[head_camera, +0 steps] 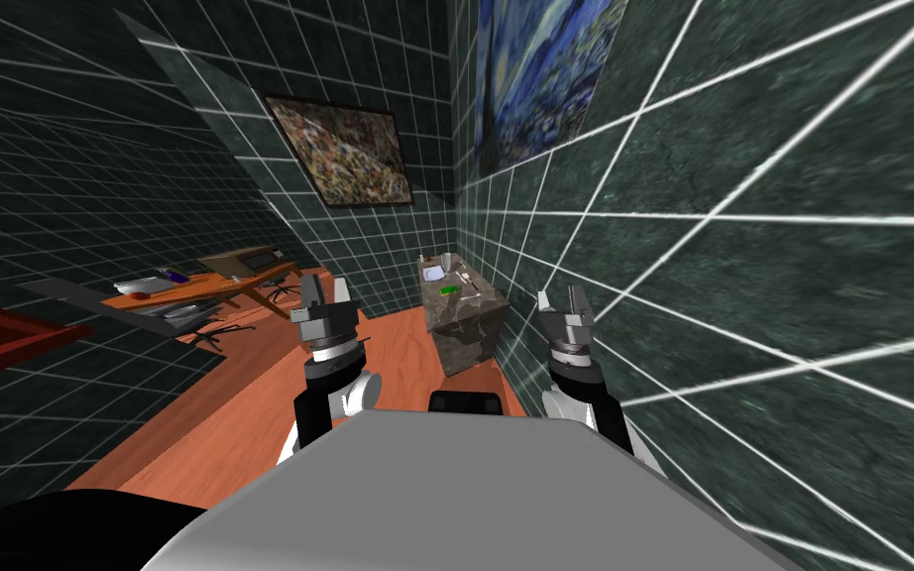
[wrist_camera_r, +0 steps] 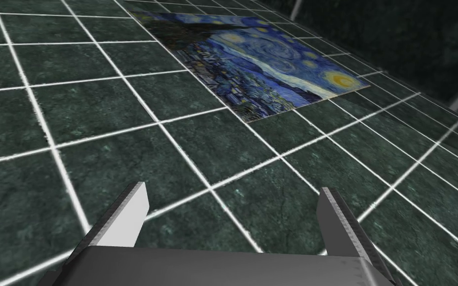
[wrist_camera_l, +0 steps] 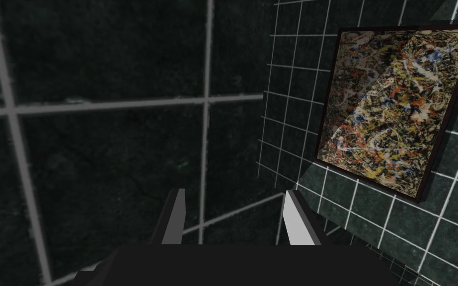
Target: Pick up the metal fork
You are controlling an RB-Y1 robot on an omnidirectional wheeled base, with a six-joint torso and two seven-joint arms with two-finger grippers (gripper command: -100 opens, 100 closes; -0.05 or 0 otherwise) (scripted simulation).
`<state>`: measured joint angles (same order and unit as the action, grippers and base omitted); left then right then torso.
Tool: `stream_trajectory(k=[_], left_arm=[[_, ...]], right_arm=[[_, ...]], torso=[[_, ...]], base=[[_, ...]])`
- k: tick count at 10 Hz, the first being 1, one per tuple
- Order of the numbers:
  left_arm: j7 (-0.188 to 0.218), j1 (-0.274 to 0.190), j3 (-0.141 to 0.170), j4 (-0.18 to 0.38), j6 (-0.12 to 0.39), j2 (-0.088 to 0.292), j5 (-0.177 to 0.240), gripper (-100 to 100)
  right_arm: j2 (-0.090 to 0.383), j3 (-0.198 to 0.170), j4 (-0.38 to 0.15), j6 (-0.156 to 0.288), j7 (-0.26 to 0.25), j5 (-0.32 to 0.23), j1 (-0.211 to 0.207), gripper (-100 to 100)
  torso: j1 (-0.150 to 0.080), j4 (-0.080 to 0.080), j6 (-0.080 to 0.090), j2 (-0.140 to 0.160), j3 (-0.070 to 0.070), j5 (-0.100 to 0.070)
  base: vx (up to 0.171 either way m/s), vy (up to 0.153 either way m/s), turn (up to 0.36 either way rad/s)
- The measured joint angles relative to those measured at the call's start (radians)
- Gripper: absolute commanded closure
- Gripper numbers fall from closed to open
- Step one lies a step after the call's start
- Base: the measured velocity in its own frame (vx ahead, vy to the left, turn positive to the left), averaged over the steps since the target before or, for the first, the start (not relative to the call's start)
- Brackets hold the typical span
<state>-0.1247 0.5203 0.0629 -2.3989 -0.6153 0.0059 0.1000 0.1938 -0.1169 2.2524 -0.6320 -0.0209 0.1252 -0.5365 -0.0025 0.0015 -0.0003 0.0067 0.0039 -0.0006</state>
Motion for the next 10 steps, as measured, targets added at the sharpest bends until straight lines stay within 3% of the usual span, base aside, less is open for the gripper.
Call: stream_trajectory(k=[7, 10], left_arm=[[0.0, 0.0, 0.0, 0.0, 0.0, 0.0, 0.0, 0], [0.0, 0.0, 0.0, 0.0, 0.0, 0.0, 0.0, 0]], right_arm=[[0.196, -0.092, -0.096, -0.013, -0.122, 0.055, -0.09, -100], [0.27, -0.126, -0.117, 0.006, -0.175, 0.077, -0.12, -100]], torso=[[0.001, -0.001, 0.0, -0.003, -0.002, 0.0], [0.001, -0.001, 0.001, -0.004, -0.002, 0.0]], base=[[-0.063, -0.006, 0.127], [-0.049, 0.002, 0.163]])
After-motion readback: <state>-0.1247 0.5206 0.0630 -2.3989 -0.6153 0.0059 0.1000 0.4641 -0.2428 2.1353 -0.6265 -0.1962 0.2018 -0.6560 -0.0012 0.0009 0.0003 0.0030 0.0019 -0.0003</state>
